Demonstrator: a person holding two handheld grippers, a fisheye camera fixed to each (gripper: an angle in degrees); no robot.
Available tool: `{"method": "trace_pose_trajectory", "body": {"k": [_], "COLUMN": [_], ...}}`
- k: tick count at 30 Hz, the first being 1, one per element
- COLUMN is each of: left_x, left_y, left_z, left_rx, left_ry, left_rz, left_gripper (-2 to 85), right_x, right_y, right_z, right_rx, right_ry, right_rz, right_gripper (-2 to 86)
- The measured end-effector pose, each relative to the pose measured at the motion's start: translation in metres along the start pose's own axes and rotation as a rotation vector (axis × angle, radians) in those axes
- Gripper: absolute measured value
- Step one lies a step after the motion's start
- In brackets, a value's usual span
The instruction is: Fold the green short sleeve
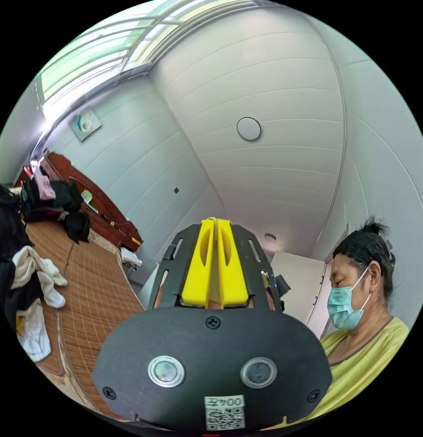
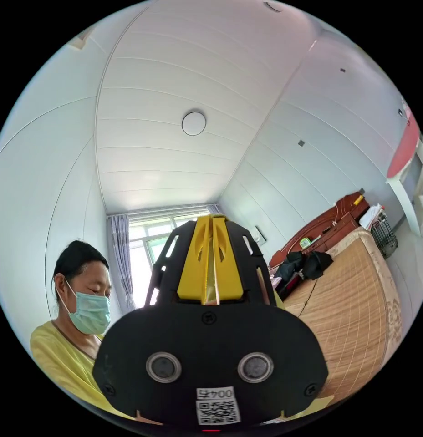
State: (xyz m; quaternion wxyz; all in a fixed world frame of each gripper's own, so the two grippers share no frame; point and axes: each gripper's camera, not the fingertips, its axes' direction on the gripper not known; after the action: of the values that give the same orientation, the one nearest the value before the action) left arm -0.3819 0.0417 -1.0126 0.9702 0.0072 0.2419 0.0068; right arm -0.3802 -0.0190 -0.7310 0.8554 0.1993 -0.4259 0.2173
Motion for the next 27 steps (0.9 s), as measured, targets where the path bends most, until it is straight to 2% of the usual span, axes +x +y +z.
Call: {"method": "trace_pose_trajectory", "body": {"k": [7,12,21,27], "left_x": [0.073,0.122,0.152,0.144], "left_y": [-0.020,-0.022,-0.011,-0.007], "left_z": [-0.052,-0.077,-0.076,-0.044], "left_rx": [0.107,0.142,0.134,0.104], "left_ry": [0.023,0.032,0.007,-0.030], "left_rz": [0.120,0.214,0.237,0.196], "left_gripper": [1.2,1.3,1.1,1.0], "right_x": [-0.073,-0.105,-0.126,-0.135], "right_y": [-0.013,-0.002,0.021,0.029], "right_z": [-0.002,-0.021,-0.051,-0.050], "right_rx": [-0.073,-0.077,-0.065,-0.059], "right_ry": [-0.008,-0.032,-0.067,-0.021], "right_rz": [-0.192,-0.253,-0.262,-0.320], "right_gripper": [-0.7,-0.6,-0.6,-0.6]}}
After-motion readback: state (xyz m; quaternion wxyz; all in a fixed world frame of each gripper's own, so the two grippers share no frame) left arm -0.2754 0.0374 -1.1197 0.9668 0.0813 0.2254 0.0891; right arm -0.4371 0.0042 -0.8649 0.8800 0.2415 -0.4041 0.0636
